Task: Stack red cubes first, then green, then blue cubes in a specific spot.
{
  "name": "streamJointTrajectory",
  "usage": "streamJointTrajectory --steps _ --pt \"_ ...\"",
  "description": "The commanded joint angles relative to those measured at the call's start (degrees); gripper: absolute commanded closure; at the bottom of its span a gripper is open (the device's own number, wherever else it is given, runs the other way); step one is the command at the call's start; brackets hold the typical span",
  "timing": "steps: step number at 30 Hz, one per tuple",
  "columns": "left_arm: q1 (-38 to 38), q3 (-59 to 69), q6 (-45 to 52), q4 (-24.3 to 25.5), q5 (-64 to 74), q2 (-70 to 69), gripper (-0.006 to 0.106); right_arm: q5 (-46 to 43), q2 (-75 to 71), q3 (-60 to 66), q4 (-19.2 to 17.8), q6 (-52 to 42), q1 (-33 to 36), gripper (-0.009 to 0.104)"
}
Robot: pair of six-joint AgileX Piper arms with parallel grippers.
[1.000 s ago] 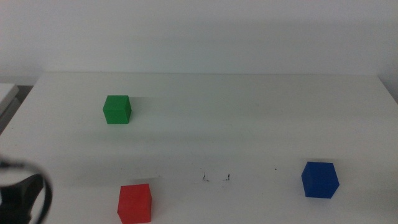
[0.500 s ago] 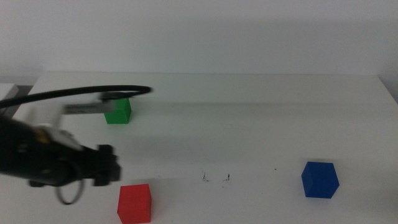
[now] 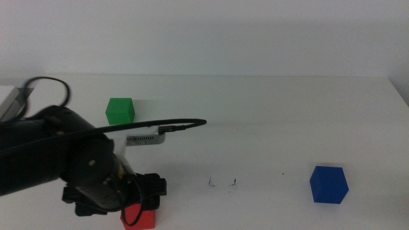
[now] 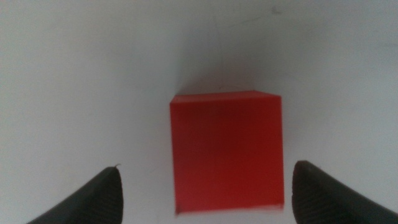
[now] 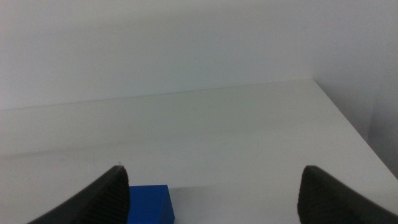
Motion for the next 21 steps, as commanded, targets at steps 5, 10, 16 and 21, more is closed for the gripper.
streamJointTrajectory --steps 5,10,16,21 --pt "-0.5 -0.3 -2.3 0.5 -6.1 5.2 0.010 -0.7 -0.3 0.2 -0.8 -0.4 -0.2 0.010" --pt "-0.5 -0.3 -4.3 1.0 -7.2 8.6 0.017 -0.7 -0.3 0.2 -0.8 -0.4 -0.2 0.010" --pt "-0.7 -1.9 -4.3 -1.5 -5.7 9.5 0.064 -0.7 -0.3 0.2 -0.8 -0.4 -0.2 0.010" --pt "-5.5 -14.2 -4.3 -1.0 3.3 11.7 0.096 -0.7 -0.3 0.2 -0.8 -0.4 -0.2 0.010"
